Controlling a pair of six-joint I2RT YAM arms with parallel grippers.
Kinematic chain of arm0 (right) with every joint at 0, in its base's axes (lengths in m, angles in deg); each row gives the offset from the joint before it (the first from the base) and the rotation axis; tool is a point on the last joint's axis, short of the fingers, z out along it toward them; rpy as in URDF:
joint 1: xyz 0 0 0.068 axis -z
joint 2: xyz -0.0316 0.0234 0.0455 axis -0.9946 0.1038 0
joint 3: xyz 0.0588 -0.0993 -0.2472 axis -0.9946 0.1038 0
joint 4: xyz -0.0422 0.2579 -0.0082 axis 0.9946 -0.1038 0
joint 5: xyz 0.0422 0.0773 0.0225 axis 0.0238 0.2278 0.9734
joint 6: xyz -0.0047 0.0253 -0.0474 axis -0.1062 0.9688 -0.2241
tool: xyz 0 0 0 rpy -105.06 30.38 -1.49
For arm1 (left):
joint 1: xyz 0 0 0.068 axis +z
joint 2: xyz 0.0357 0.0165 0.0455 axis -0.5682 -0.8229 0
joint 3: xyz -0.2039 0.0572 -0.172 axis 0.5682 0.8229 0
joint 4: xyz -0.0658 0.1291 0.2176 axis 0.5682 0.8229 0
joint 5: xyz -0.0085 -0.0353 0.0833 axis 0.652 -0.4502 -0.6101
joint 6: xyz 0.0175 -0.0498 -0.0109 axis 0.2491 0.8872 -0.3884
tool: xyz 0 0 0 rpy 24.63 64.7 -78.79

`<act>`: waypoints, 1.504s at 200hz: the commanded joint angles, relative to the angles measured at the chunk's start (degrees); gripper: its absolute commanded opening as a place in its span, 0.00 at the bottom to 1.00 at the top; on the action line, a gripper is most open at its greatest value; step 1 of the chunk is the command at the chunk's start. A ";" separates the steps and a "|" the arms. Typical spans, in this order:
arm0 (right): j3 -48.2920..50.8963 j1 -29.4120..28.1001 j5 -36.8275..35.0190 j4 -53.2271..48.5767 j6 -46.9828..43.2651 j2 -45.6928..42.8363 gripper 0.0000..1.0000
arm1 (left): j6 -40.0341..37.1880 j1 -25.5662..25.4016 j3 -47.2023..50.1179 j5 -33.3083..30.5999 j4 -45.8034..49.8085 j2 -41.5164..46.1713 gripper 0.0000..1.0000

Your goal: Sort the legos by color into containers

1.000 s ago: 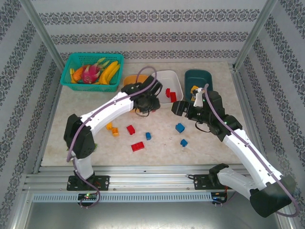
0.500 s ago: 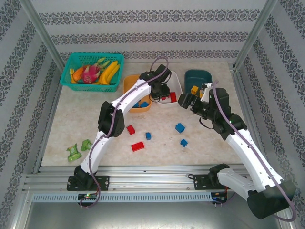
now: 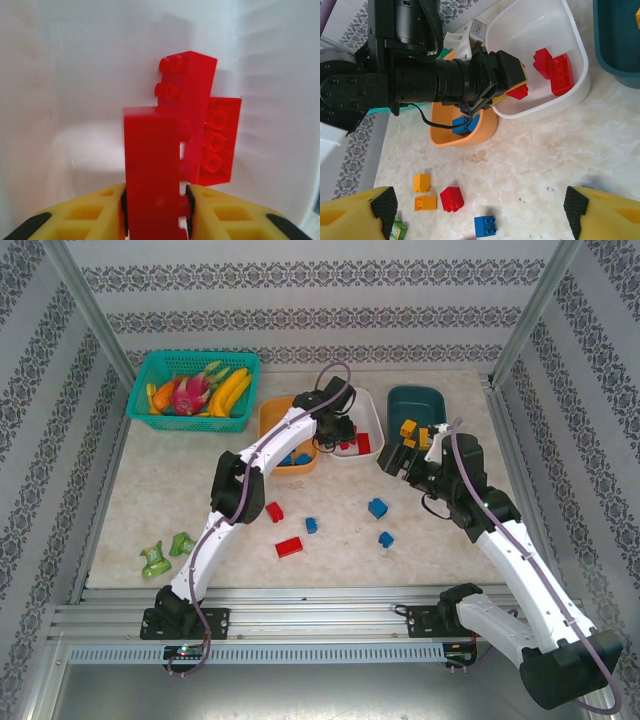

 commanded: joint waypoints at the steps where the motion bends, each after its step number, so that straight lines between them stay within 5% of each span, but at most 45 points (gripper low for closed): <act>1: 0.00 0.51 0.04 0.13 0.78 0.97 0.89 | 0.86 0.50 -1.70 1.21 -0.60 -1.26 0.40; 62: -1.90 0.43 0.18 -0.31 -0.32 2.67 0.89 | 2.65 0.80 -2.39 2.46 -2.45 1.19 0.51; 116: -6.47 -4.10 -3.84 -3.61 -5.92 6.30 0.87 | 3.53 1.18 1.07 -2.11 -0.66 16.34 0.67; 138: -9.00 -9.82 -6.89 -3.94 -7.93 9.64 0.86 | 4.43 2.99 13.76 -4.16 -0.85 28.60 0.70; 180: -14.59 -23.38 -12.42 -2.87 -10.32 20.02 0.86 | 6.68 7.77 54.26 -9.91 -3.78 60.75 0.71; 225: -28.05 -35.97 -13.45 -4.86 -12.02 38.49 0.83 | 9.46 8.75 83.69 -15.50 6.29 94.13 0.70; 262: -42.46 -40.62 -13.02 -11.24 -10.41 54.35 0.82 | 13.77 8.76 92.39 -15.98 19.24 114.48 0.70; 301: -58.56 -43.97 -15.52 -23.00 -5.36 68.77 0.79 | 11.11 8.75 89.21 -18.57 24.88 123.28 0.72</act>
